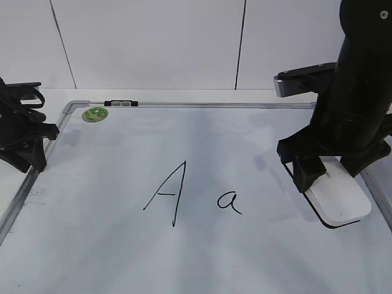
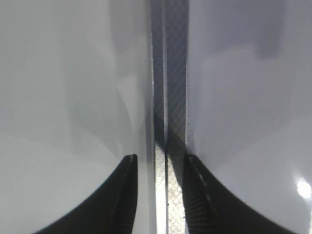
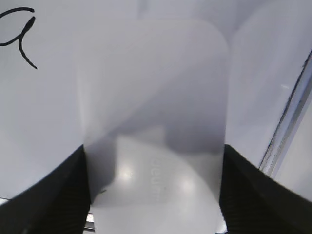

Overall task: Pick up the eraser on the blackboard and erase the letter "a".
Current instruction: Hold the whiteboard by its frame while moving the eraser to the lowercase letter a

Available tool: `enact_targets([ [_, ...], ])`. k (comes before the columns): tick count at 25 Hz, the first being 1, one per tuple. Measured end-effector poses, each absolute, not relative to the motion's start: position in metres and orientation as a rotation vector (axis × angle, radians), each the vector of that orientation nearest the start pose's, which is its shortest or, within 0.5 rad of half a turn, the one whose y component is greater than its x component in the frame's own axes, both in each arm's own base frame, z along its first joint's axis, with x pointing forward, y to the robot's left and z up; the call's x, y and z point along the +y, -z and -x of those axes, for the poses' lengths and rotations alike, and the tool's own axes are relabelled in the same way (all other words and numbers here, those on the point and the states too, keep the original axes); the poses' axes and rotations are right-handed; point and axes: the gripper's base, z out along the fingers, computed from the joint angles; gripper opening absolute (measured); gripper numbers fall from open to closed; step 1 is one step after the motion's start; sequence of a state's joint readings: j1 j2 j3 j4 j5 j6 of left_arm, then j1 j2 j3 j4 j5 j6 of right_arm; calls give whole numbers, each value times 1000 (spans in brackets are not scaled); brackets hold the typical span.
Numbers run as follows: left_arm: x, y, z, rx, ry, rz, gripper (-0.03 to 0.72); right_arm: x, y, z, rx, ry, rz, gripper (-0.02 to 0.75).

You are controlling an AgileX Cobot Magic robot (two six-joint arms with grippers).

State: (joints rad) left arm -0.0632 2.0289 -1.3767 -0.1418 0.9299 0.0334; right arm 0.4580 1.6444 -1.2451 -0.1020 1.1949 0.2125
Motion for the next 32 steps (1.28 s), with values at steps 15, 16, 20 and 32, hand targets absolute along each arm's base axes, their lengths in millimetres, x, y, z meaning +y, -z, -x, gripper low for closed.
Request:
enact_targets([
  [15, -35, -153, -389, 3065, 184, -18, 123, 130, -255, -282, 3017, 107, 432, 566],
  [16, -35, -153, -389, 3065, 184, -18, 114, 130, -255, -282, 3017, 107, 432, 566],
  [20, -34, -154, -389, 3063, 184, -14, 55, 130, -255, -282, 3017, 107, 435, 566],
  [32, -34, -154, -389, 3064, 184, -5, 34, 130, -253, -284, 3023, 110, 440, 565],
])
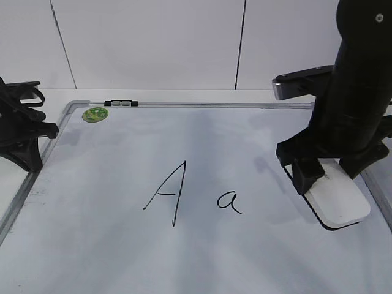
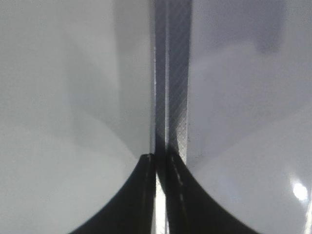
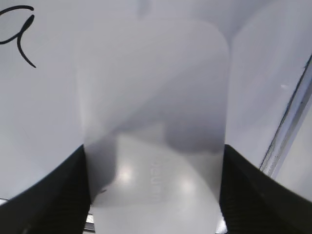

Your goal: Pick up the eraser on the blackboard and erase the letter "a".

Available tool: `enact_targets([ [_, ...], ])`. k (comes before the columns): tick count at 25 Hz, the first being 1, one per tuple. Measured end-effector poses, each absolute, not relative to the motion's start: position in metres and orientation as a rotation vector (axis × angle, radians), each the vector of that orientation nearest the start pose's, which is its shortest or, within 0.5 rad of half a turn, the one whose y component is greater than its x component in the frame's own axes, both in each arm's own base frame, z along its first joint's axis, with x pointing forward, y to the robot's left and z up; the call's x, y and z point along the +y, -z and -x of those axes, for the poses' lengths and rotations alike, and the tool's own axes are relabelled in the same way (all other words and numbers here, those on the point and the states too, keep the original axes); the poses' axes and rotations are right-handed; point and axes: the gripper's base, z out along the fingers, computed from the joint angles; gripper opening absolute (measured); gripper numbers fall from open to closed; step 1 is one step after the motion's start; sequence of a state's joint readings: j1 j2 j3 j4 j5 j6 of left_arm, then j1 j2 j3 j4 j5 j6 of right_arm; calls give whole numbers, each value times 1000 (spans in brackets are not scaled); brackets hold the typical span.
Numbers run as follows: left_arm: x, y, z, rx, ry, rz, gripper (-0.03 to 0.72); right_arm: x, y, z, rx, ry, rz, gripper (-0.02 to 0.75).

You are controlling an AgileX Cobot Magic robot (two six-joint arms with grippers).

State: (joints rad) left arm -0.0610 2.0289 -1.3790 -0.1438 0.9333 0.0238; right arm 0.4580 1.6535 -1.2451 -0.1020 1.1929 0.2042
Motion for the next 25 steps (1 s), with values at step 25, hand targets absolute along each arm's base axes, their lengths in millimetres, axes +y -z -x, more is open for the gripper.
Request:
enact_targets([
  [25, -34, -154, -389, 3064, 184, -5, 34, 179, -206, -325, 3056, 31, 578, 565],
])
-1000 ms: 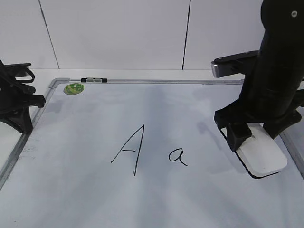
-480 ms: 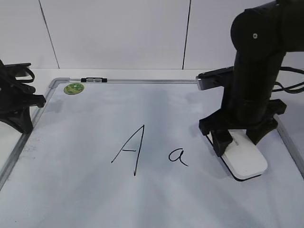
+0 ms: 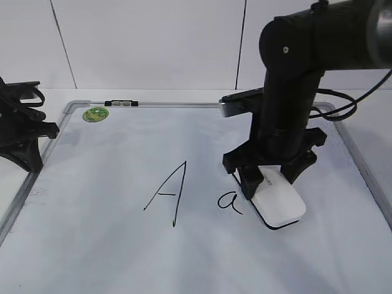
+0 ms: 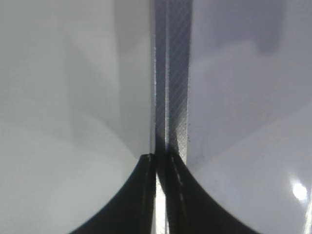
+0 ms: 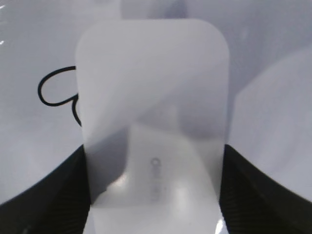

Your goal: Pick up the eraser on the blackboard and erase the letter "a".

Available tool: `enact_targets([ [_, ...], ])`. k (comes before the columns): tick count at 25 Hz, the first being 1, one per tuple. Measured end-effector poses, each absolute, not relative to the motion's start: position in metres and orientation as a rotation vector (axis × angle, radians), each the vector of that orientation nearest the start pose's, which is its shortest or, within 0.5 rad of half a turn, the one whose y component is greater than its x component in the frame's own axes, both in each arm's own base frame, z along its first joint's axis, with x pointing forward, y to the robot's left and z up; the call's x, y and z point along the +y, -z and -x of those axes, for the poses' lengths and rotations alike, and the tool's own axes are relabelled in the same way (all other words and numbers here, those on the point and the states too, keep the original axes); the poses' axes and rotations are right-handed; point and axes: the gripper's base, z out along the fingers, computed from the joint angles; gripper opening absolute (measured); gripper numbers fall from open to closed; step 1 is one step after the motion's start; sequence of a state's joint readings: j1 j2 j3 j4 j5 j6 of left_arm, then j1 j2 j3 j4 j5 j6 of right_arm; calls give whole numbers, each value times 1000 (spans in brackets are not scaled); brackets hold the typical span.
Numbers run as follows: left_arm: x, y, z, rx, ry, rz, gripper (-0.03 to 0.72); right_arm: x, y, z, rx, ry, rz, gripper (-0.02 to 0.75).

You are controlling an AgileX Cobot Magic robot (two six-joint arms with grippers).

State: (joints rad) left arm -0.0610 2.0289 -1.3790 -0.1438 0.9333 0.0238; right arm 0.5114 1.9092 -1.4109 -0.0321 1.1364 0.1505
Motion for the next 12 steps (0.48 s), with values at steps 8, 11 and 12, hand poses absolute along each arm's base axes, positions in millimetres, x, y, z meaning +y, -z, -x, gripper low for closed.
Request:
enact_targets([
  [8, -34, -154, -389, 3064, 186, -4, 34, 198, -198, -330, 3048, 33, 642, 565],
  [11, -34, -154, -389, 3064, 186, -4, 34, 199, -188, -332, 3068, 46, 656, 565],
  [12, -34, -154, -389, 3064, 186, -4, 34, 200, -184, -332, 3078, 51, 658, 565],
])
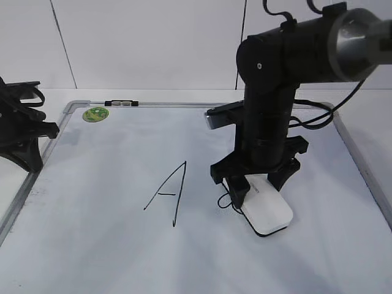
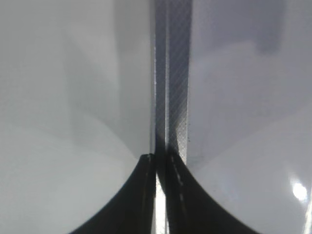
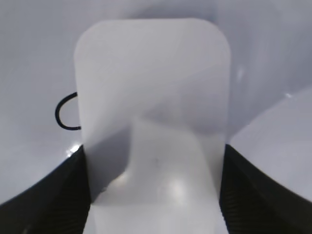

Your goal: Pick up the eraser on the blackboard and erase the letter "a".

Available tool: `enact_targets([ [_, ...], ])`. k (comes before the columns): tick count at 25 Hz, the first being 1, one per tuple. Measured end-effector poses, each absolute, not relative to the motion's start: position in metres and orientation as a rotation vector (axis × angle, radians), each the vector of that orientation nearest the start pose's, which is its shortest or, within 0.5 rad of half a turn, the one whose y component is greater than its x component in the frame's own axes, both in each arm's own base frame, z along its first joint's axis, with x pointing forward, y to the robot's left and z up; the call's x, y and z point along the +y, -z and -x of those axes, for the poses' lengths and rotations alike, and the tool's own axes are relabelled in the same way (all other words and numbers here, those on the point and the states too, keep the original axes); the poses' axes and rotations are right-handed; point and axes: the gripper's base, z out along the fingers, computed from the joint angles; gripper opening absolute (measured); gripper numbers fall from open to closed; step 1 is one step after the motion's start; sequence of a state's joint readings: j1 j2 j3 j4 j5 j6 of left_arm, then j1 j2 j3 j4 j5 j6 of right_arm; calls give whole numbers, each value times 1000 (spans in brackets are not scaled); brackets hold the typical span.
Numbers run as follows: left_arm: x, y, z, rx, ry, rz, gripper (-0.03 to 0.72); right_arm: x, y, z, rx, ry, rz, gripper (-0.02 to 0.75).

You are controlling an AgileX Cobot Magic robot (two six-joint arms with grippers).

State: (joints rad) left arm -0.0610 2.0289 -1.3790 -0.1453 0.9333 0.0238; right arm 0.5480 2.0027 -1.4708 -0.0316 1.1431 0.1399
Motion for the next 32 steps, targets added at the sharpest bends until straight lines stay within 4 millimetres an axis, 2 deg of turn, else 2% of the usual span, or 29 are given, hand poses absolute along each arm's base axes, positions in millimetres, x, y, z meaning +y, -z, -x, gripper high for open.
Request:
enact_targets([
  [2, -34, -154, -389, 3064, 186, -4, 34, 200, -179, -333, 3090, 59, 664, 565],
  [23, -34, -154, -389, 3064, 186, -4, 34, 205, -178, -331, 3091, -22, 730, 565],
  [32, -34, -154, -389, 3064, 186, -4, 34, 227, -179, -317, 3064, -31, 828, 565],
])
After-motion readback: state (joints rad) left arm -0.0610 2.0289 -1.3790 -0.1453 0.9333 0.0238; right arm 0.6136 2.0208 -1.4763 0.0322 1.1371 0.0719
